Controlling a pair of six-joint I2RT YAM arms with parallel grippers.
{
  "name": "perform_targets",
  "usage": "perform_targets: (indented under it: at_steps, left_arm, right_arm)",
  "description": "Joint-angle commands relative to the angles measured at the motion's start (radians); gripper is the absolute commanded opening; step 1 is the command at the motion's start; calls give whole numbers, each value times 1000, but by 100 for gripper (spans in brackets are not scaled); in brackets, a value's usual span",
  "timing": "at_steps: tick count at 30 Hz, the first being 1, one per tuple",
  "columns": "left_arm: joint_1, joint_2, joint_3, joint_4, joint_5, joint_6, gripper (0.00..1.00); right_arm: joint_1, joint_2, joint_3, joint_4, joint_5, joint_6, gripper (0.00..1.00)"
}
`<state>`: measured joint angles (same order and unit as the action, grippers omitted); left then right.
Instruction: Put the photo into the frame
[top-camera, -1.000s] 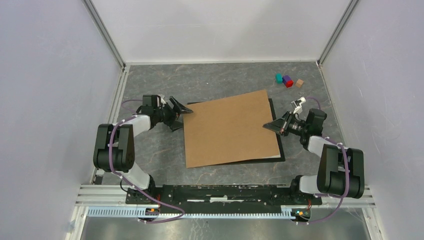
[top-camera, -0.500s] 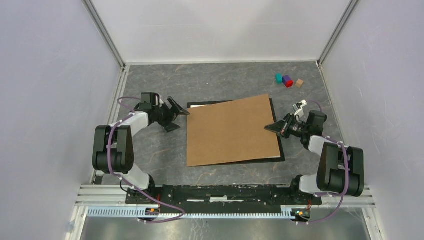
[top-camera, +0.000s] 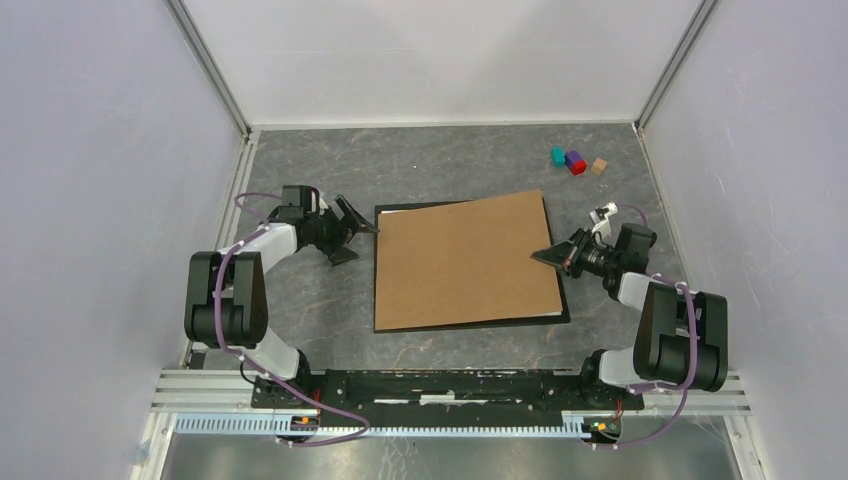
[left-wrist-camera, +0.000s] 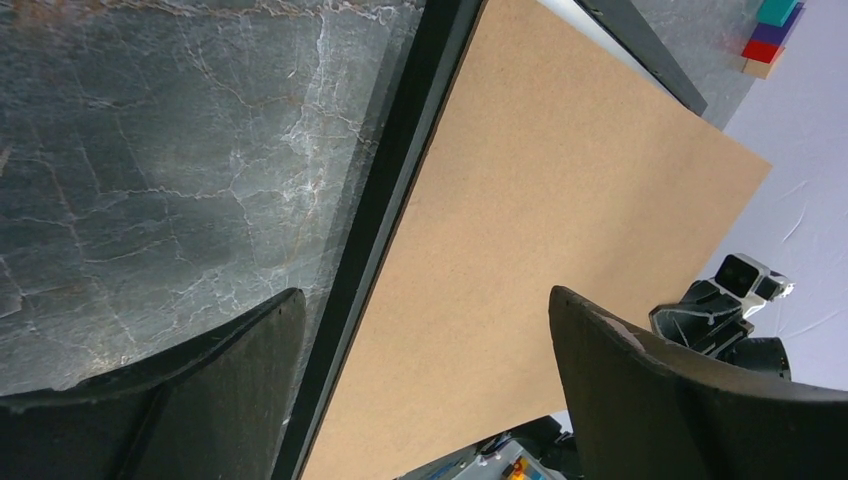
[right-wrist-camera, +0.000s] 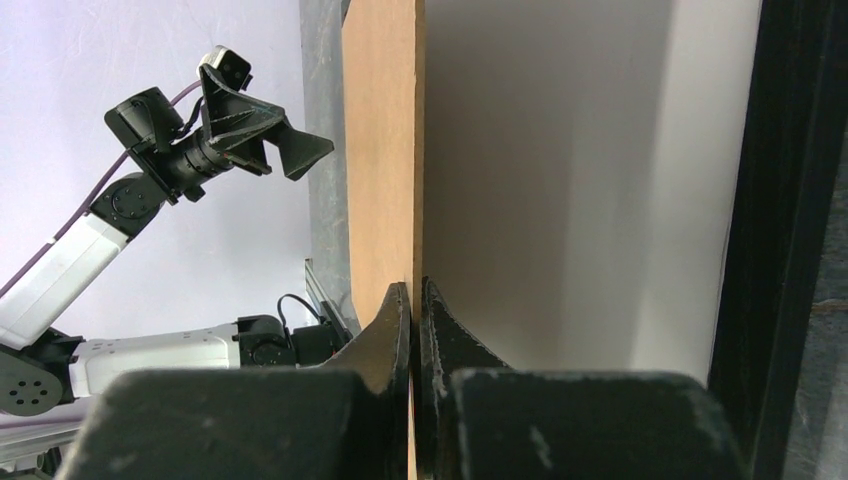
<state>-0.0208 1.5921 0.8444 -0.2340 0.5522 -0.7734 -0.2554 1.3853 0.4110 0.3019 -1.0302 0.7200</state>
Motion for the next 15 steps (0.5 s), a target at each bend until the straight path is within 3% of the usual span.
perform_targets:
  at_steps: [1,15]
  left_arm:
    - [1,11,-4,25,24,35,95]
    - [-7,27,-28,43,19,28,94]
  right_arm:
    - [-12,25,36,80,102,-73,0]
    - [-15,74,74,93,102,-68,0]
